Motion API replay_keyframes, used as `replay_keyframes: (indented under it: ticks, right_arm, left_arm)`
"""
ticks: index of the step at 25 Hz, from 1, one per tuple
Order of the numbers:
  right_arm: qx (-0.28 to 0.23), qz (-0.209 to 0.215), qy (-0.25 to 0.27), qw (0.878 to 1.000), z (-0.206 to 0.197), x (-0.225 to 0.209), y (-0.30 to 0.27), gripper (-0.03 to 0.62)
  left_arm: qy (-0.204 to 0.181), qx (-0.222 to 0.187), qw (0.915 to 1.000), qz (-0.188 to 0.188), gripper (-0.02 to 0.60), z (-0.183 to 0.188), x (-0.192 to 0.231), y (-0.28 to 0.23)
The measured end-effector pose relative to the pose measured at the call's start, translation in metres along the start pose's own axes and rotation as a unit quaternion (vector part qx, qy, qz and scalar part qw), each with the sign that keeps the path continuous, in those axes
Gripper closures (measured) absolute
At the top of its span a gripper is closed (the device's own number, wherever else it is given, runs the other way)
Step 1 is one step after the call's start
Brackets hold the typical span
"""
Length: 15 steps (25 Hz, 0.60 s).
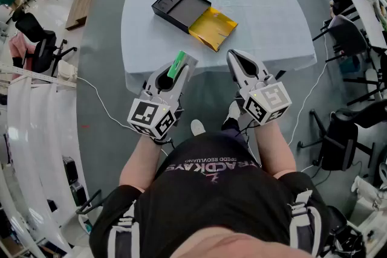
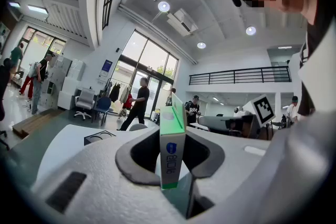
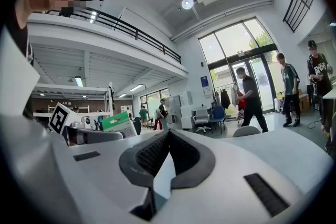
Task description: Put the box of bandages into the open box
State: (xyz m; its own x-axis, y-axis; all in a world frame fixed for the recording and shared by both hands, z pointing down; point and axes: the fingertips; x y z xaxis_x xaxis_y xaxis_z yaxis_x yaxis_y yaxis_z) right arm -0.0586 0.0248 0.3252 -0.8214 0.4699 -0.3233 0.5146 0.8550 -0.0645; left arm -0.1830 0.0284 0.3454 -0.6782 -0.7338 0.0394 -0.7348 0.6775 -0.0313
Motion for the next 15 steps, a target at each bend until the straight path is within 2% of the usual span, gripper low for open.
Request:
replay_keyframes:
  ticks: [15]
  right_arm:
    - [-0.004,0.012,-0.006,1.000,0.0002,0.0031,-0.0054,0.582]
  left_arm:
    - [-0.001,-0.001,1.0000,-0.003,0.480,-0.0005,0.0032,-0.0010]
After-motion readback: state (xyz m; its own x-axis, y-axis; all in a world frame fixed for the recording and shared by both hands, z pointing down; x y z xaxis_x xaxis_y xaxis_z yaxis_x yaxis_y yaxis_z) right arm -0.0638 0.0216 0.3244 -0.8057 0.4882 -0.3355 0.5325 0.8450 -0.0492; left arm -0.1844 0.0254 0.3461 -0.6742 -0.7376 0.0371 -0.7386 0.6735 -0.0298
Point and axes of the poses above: the fingertips, and each gripper's own axes: y backward along the fingers, x to its left, z out of its top, and after that the axes turned 11 degrees about -y, right-handed
